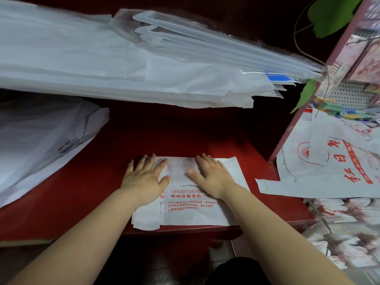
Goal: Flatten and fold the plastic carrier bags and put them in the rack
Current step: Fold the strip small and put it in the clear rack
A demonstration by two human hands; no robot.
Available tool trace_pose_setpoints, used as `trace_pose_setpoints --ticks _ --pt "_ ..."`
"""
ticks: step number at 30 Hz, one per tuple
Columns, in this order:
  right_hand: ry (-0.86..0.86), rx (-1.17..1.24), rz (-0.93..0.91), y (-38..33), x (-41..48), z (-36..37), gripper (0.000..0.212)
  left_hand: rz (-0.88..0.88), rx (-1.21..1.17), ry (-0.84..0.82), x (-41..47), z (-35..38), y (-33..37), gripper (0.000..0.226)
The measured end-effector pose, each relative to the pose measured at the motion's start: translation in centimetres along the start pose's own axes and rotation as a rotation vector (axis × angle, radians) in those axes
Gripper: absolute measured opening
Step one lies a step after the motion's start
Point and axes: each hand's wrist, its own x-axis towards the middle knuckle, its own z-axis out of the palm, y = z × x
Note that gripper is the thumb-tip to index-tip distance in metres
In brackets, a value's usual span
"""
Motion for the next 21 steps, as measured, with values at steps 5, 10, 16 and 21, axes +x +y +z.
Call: trace_pose_setpoints --ticks 5,10,16,21 --pt "0.067 0.126 0.056 2.8 -0.6 -1.1 0.059 0.006 -0.007 0.02 0.0 0.1 0.0 0.055" --pt "0.056 0.042 0.175 6.0 -1.9 -1.8 0.05 0.008 -0.027 0.044 0.3 0.4 -0.1 0.055" --pt "0.33 0.295 -0.058 6.2 -6.8 -2.4 0.045 0.121 -0.559 0.266 -0.8 -0.3 -1.2 0.064" --pt "0.135 0.197 -0.206 7.5 -11.5 -1.2 0.085 0.414 -0.52 0.158 -7.1 -0.2 -2.6 0.08"
